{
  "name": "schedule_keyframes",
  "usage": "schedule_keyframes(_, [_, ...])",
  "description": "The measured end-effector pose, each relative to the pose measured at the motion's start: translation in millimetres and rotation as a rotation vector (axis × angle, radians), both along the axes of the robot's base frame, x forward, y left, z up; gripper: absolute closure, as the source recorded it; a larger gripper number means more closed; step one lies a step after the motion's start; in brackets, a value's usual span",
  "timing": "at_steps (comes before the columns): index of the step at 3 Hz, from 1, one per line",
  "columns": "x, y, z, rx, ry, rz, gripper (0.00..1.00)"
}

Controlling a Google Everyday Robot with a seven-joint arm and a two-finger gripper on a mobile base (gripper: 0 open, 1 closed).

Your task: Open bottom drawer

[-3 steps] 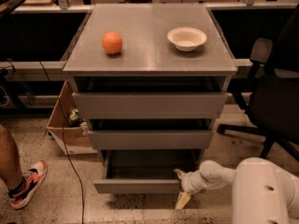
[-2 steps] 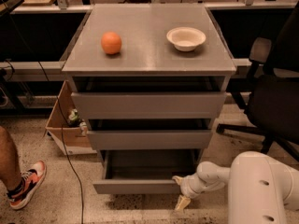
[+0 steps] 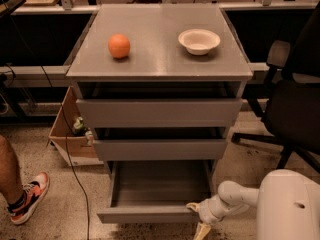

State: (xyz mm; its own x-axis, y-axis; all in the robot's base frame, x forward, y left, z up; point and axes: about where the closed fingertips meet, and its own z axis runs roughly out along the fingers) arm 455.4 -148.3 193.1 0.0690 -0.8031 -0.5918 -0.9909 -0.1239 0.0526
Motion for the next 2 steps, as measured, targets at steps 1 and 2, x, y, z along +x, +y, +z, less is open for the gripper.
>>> schedule_keyframes(1, [-28,-8,10,0.013,0.013,0.012,0.23])
schedule_keyframes(2, [-53,-19,16,0.01,0.027,0.01,0.28])
